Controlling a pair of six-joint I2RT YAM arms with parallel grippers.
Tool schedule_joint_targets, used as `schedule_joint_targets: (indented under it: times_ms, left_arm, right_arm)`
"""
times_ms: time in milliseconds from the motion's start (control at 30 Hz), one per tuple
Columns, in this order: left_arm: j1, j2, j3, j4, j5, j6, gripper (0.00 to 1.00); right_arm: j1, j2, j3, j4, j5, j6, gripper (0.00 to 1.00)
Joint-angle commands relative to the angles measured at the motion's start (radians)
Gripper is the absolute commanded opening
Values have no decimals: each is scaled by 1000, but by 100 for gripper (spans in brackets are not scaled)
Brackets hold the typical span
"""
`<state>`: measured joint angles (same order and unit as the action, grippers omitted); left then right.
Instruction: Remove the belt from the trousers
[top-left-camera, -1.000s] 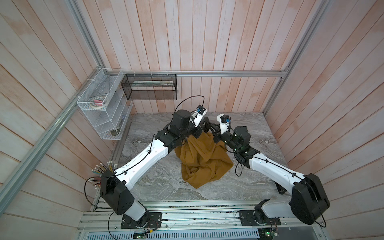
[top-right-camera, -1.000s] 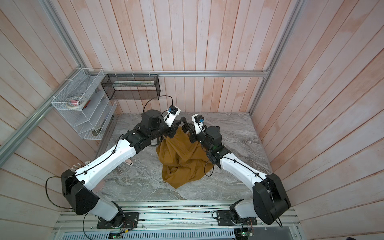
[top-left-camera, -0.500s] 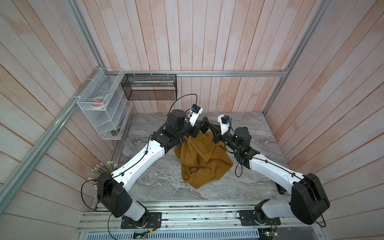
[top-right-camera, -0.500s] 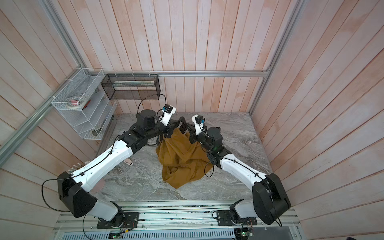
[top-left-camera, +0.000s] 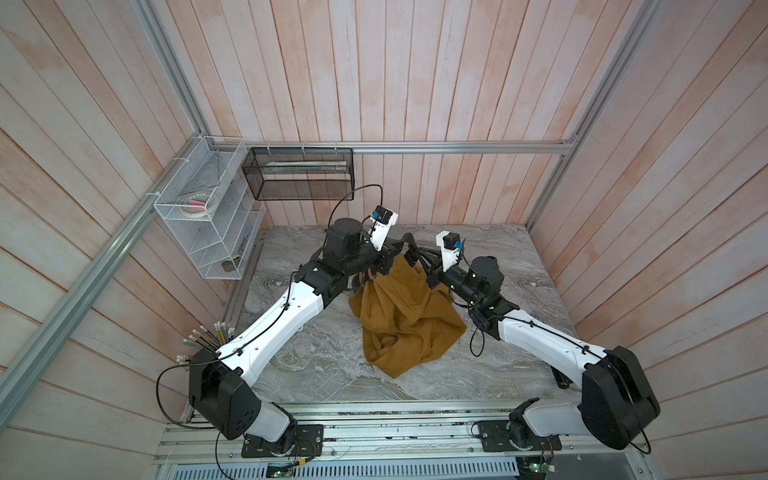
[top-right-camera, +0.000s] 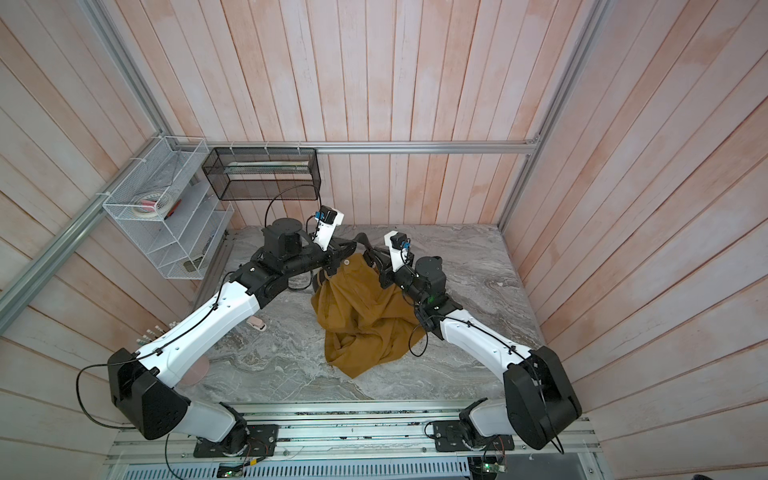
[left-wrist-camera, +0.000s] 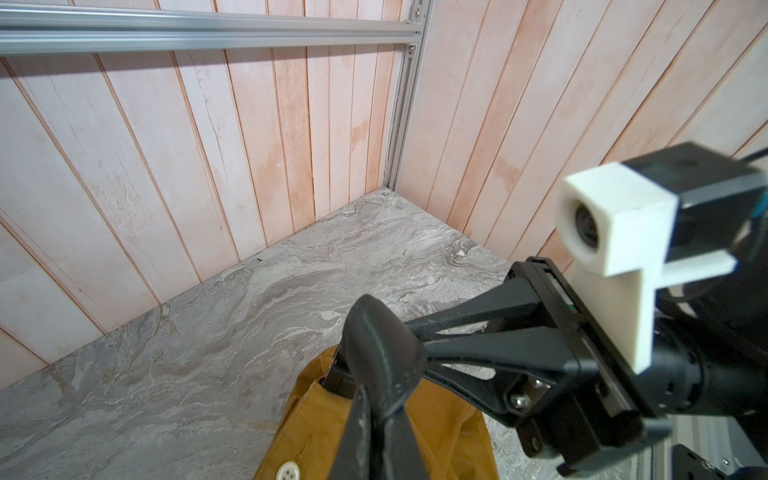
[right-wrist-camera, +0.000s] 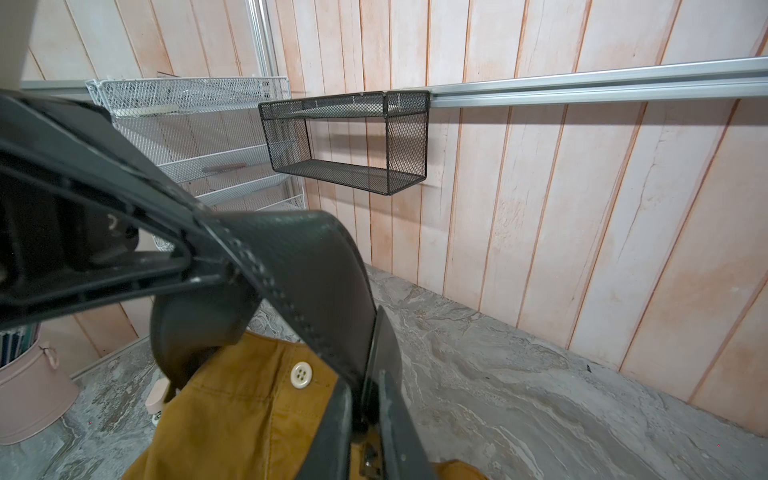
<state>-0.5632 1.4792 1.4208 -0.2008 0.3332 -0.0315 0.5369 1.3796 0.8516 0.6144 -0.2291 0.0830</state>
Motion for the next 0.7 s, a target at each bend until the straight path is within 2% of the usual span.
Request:
schedule_joint_targets:
  times_ms: [0,200,367,500,533,667]
  left_arm:
    - [14,-132,31,260,86,-71,0]
    - [20,-146,7,295,121,-94,0]
    - [25,-154,-5,325,153,-119,0]
    - [30,-157,-9,334,170,-129,0]
    - [31,-157,-10,337,172,-131,0]
    - [37,-163,-19,349,181,-142,0]
  right_arm:
    - [-46,38,-51,-140,103,24,14]
    - [-55,43,-56,-136,99,26,9]
    - [-57,50,-57,-137,93,28,18]
    - [-58,56,-56,-136,90,31,18]
    - [-59,56,-55,-137,89,31,18]
    - [-58,59,-56,-136,85,31,3]
